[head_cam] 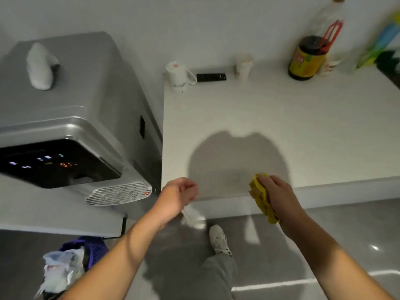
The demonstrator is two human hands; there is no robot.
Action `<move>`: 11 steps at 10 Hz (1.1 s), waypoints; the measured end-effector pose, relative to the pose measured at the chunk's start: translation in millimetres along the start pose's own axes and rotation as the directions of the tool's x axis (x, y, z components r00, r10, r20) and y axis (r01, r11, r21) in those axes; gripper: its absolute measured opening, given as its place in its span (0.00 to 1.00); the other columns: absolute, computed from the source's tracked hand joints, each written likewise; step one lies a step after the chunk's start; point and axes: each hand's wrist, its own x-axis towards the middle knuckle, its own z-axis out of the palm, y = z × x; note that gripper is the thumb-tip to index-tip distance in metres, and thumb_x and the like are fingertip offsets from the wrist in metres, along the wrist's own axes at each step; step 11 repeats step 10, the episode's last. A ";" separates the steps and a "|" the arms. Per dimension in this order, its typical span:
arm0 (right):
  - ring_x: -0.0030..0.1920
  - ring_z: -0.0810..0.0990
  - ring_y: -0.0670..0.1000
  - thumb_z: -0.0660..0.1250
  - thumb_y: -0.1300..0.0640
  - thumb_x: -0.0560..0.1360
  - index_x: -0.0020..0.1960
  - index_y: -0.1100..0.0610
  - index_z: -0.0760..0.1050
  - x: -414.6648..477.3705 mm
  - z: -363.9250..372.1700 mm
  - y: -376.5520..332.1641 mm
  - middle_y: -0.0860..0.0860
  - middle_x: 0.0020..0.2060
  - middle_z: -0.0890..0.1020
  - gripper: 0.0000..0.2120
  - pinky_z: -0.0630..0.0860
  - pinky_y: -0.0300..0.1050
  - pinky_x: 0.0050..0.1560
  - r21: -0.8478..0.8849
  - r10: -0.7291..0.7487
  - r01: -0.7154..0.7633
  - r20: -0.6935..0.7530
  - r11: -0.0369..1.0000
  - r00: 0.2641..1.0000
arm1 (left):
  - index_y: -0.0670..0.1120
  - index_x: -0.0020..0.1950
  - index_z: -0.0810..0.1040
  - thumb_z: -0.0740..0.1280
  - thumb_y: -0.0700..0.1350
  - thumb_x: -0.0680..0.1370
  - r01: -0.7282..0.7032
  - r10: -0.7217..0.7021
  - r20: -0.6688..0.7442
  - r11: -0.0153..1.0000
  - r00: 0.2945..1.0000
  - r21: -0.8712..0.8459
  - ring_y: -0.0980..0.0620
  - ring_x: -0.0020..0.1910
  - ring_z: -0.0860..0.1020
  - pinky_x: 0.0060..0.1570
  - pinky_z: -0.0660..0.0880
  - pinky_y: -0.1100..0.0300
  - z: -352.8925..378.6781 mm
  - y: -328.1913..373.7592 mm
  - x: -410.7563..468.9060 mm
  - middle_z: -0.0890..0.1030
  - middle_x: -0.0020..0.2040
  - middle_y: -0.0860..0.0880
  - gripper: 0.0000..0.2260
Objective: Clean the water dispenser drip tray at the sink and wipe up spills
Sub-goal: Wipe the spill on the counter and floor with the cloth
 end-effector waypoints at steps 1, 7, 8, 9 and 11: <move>0.37 0.82 0.58 0.69 0.41 0.74 0.42 0.54 0.81 50.0 -21.0 -23.5 0.56 0.40 0.89 0.16 0.72 0.54 0.38 -0.084 -0.018 0.019 0.012 0.996 1.000 | 0.51 0.42 0.84 0.71 0.49 0.73 -0.029 0.030 -0.002 0.992 1.000 0.121 0.53 0.36 0.79 0.41 0.74 0.54 19.7 15.7 56.7 0.84 0.36 0.54 0.04; 0.45 0.72 0.58 0.68 0.44 0.75 0.59 0.54 0.82 249.5 -91.6 -28.9 0.56 0.47 0.78 0.18 0.72 0.52 0.43 -0.881 -0.570 0.448 0.290 0.156 0.769 | 0.51 0.81 0.65 0.73 0.57 0.75 -0.198 0.166 0.125 0.562 0.978 0.803 0.38 0.80 0.60 0.76 0.60 0.42 71.5 65.2 184.5 0.61 0.83 0.45 0.36; 0.48 0.72 0.61 0.68 0.44 0.74 0.62 0.54 0.80 249.3 -94.9 -25.1 0.57 0.50 0.79 0.21 0.76 0.57 0.49 -0.878 -0.498 0.424 0.272 0.222 0.824 | 0.47 0.80 0.67 0.74 0.54 0.75 -0.210 0.186 0.126 0.552 0.974 0.807 0.38 0.81 0.60 0.79 0.58 0.45 73.1 70.4 178.3 0.62 0.82 0.42 0.35; 0.55 0.75 0.65 0.73 0.44 0.74 0.65 0.52 0.80 247.5 -95.2 -47.5 0.58 0.55 0.79 0.22 0.76 0.59 0.56 -0.871 -0.303 0.402 0.316 0.284 0.899 | 0.49 0.79 0.68 0.72 0.50 0.77 -0.159 0.152 0.076 0.663 0.985 0.732 0.43 0.81 0.61 0.79 0.57 0.54 77.0 85.9 179.5 0.64 0.82 0.44 0.31; 0.67 0.72 0.58 0.70 0.39 0.76 0.72 0.46 0.73 241.5 -119.2 -82.1 0.51 0.66 0.75 0.27 0.70 0.54 0.68 -0.842 -0.142 0.439 0.416 0.312 0.898 | 0.66 0.71 0.73 0.70 0.53 0.79 -0.088 0.062 0.064 0.814 0.996 0.575 0.52 0.75 0.70 0.70 0.64 0.65 77.5 94.4 147.1 0.72 0.77 0.55 0.21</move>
